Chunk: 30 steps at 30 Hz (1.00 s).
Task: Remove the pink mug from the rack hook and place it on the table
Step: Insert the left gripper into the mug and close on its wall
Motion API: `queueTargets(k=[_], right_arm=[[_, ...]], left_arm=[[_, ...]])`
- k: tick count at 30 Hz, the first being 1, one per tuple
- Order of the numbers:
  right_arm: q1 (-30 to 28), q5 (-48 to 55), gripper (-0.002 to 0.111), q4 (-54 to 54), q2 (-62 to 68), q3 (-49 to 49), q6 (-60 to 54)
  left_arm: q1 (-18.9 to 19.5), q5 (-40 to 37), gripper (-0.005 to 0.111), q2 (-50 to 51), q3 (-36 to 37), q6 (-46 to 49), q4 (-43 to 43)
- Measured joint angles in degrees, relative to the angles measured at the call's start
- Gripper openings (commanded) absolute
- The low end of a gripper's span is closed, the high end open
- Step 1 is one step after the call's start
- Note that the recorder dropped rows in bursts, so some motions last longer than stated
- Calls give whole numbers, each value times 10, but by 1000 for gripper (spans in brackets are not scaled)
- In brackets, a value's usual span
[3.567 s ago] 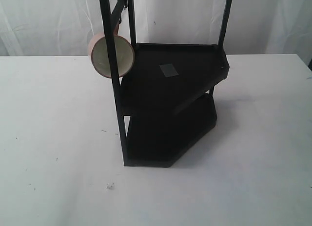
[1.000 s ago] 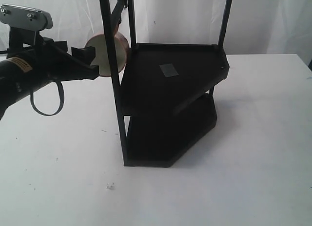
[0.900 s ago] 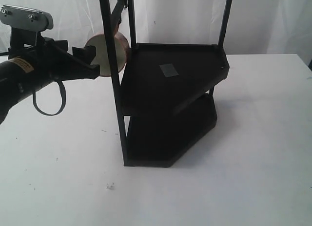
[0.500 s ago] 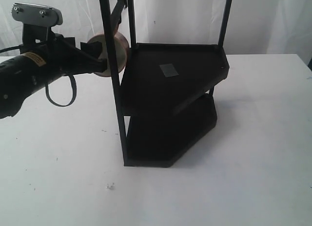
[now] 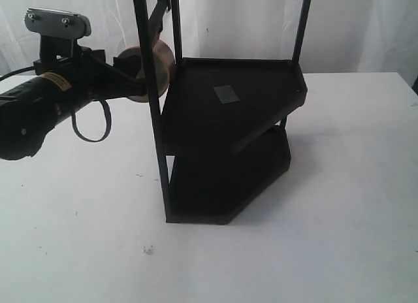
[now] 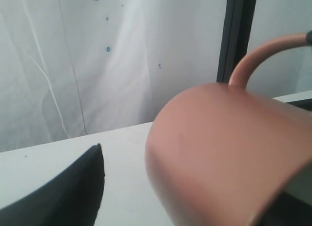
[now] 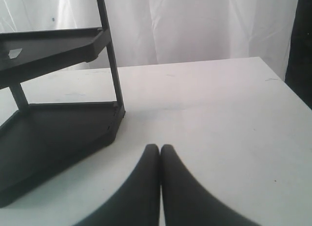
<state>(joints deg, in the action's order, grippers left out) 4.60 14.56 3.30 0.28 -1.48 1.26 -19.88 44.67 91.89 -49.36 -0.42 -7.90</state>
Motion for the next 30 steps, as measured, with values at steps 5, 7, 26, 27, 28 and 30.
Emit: queueTargets(k=[5,7,26,27,28,30], right_arm=[[0,0,0,0,0,0,0],[0,0,0,0,0,0,0],[0,0,0,0,0,0,0],[0,0,0,0,0,0,0],[0,0,0,0,0,0,1],[0,0,0,0,0,0,6]], left_arm=[[0,1,66,8,-17,-4,0],[0,1,66,10,-25,-4,0],[0,-23,66,25,-38,4,0],[0,-23,66,29,-38,4,0],[0,-23,66,32,-38,4,0],[0,-20,66,33,-38,4,0]])
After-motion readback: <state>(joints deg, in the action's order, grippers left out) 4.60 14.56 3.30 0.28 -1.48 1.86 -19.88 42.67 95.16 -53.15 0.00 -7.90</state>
